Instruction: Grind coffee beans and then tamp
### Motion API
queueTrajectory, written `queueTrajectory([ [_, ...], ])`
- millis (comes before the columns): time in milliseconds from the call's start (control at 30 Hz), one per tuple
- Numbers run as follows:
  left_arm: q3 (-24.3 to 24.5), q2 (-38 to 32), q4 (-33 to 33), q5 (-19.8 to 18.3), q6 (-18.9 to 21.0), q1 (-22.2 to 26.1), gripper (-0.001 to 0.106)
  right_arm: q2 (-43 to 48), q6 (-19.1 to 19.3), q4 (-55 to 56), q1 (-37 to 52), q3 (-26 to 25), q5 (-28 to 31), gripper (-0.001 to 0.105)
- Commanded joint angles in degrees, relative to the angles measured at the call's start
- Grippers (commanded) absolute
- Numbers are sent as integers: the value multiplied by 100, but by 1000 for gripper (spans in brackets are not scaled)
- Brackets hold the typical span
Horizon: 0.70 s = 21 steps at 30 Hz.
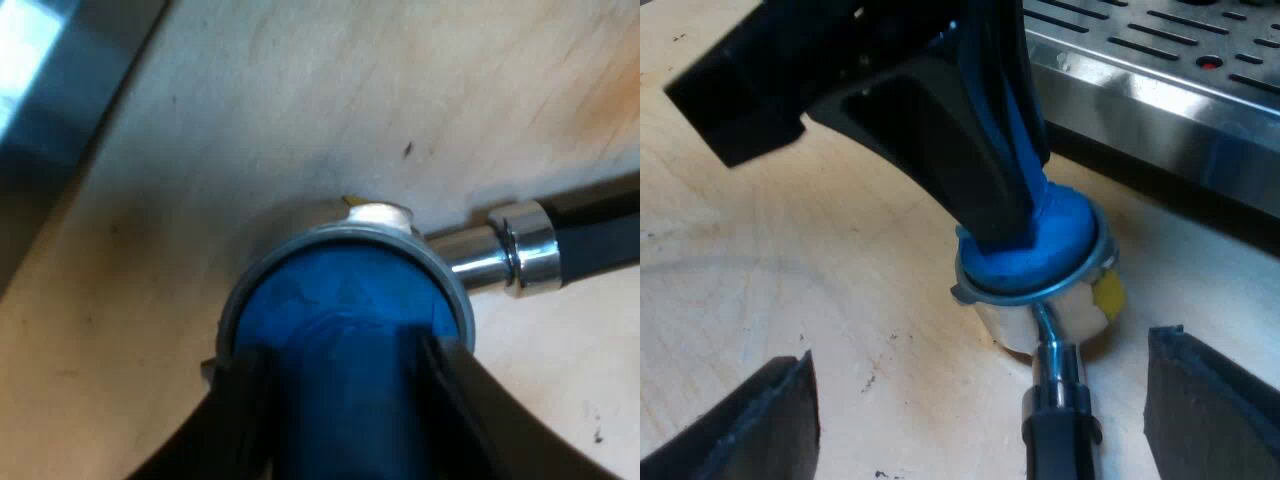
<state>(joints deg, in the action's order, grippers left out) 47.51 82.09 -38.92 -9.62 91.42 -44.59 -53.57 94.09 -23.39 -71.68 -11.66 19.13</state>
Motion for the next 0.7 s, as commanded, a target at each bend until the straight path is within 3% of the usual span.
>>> queueTrajectory([
  [33,25,143,15,132,-41,-9,0,25,4,-41,6,0,-9,69],
  [200,25,303,15,-45,-41,-9,0,25,4,-41,6,0,-9,69],
  [700,-182,856,-80,-45,-20,-9,0,25,4,-41,6,0,-9,69],
])
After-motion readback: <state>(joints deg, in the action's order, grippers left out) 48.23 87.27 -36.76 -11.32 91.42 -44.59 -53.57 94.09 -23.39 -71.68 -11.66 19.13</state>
